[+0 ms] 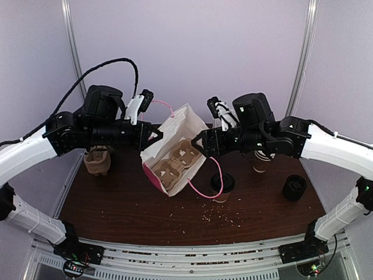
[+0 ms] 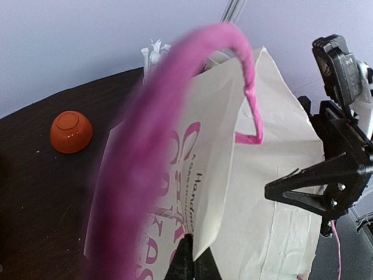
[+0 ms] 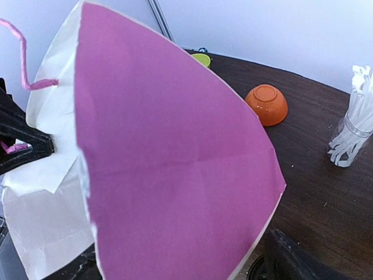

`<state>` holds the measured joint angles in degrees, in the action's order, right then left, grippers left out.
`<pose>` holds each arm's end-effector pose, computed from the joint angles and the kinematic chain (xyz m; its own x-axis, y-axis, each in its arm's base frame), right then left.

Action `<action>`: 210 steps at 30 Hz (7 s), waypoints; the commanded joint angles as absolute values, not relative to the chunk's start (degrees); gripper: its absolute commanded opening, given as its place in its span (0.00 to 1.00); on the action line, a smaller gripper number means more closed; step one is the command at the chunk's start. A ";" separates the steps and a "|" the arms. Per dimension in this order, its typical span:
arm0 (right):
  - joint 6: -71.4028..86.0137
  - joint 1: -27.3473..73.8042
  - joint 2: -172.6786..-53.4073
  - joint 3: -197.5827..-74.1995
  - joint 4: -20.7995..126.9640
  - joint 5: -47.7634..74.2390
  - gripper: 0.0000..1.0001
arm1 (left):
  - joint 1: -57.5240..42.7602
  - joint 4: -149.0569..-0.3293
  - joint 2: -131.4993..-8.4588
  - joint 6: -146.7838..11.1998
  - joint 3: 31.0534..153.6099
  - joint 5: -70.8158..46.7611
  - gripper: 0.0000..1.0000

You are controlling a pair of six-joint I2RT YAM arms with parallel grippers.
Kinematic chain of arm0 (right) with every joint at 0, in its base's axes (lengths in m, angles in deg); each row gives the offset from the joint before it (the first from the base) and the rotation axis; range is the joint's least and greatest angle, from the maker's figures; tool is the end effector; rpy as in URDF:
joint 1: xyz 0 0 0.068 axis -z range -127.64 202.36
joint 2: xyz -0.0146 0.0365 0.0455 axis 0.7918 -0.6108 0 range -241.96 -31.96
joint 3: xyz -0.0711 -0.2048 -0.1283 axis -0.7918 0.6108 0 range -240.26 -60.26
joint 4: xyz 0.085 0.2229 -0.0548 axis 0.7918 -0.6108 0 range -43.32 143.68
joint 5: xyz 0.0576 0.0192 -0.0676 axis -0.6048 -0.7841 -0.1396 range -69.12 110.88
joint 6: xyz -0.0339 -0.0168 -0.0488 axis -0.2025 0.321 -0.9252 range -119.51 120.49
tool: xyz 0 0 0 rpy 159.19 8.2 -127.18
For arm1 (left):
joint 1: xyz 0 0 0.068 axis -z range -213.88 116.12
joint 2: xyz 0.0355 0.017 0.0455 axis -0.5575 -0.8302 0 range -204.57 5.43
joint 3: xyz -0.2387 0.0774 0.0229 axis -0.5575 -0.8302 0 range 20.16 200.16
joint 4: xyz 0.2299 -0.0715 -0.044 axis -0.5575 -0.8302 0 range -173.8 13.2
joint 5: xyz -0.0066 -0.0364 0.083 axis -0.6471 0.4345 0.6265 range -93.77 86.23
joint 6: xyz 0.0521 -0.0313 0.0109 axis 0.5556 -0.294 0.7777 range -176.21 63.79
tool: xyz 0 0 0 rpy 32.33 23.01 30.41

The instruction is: Pack the takeout coffee

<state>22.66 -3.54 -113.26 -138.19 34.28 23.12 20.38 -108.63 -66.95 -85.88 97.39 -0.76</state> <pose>0.1836 0.2678 0.3529 -0.5055 -0.0741 -0.8597 -0.6656 0.6675 0.3339 0.1627 -0.2219 0.3688 -0.6179 0.0125 -0.7861 0.5495 0.7221 -0.4204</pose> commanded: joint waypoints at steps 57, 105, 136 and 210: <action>34.02 2.29 -92.53 -114.85 39.84 35.96 0.97 | 6.14 -101.60 -62.54 -117.89 91.93 -17.91 0.00; 61.18 3.39 -121.92 -115.27 63.35 17.01 0.53 | 9.45 -82.00 -56.26 -130.75 72.12 -10.27 0.00; 53.38 11.66 -102.68 -111.46 53.86 25.37 0.73 | 10.94 -86.28 -62.39 -130.31 80.00 -13.94 0.00; 33.82 6.56 -88.65 -108.38 46.63 39.88 0.94 | 31.85 -103.23 -67.50 -64.96 87.78 0.08 0.00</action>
